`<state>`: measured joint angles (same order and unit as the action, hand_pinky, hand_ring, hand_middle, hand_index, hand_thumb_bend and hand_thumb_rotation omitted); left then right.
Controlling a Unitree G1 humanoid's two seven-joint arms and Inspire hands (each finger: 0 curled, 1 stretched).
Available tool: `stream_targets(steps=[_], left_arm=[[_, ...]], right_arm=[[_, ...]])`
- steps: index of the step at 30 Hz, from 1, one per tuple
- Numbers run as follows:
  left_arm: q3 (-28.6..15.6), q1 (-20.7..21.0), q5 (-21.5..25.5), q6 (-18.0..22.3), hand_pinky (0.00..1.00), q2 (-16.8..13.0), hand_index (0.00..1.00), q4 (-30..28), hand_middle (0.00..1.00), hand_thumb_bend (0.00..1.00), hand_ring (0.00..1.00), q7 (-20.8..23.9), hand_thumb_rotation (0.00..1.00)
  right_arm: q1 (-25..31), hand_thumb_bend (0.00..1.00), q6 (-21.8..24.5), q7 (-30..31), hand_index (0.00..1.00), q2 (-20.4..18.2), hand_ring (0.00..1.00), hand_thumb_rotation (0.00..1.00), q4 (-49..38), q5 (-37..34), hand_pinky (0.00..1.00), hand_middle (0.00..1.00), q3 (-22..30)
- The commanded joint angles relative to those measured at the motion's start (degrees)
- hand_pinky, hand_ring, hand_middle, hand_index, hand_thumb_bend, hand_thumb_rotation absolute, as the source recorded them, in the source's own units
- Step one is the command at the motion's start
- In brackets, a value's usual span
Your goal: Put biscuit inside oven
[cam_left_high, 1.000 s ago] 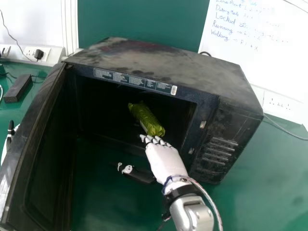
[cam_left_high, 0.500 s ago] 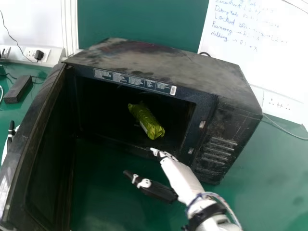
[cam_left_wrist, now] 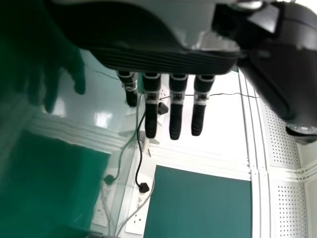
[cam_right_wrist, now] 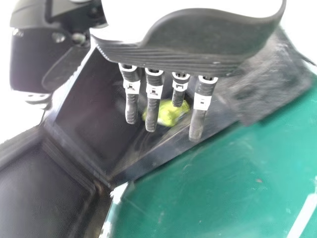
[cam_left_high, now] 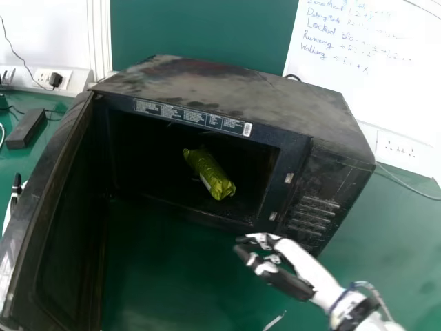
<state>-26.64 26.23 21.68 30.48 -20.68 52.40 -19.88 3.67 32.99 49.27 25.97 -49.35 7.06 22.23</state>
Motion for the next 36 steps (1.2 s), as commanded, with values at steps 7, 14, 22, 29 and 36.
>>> stream_targets(steps=[7,14,22,29,36], left_arm=[[-0.9,-2.2,1.7,1.9,0.63,0.4,0.76,3.3,0.73,0.54,0.69,-4.1,0.35],[-1.7,-2.1,2.7,9.8,0.54,0.4,0.73,4.9,0.65,0.53,0.60,-10.2,0.37],[-2.7,-1.7,1.5,30.4,0.49,0.4,0.71,8.0,0.66,0.58,0.57,-14.0,0.59],[-2.4,-1.2,1.9,41.5,0.47,0.6,0.71,9.9,0.66,0.54,0.57,-14.6,0.57],[-1.1,-0.8,5.9,46.8,0.44,2.1,0.69,8.2,0.63,0.56,0.54,-18.2,0.48]], right_arm=[[5.1,0.69,2.2,-1.7,0.73,3.0,0.71,0.43,2.6,-12.5,0.63,0.73,10.0],[8.2,0.69,-8.5,1.5,0.62,6.5,0.62,0.56,13.8,-21.4,0.63,0.60,16.0],[13.4,0.69,-17.0,-2.6,0.55,9.1,0.51,0.65,22.1,-18.7,0.46,0.54,17.2],[16.0,0.69,-13.9,-10.7,0.53,8.7,0.47,0.72,22.6,-15.2,0.41,0.51,17.2],[15.6,0.66,-4.4,-21.2,0.53,8.6,0.45,0.72,18.0,-7.1,0.38,0.51,13.5]])
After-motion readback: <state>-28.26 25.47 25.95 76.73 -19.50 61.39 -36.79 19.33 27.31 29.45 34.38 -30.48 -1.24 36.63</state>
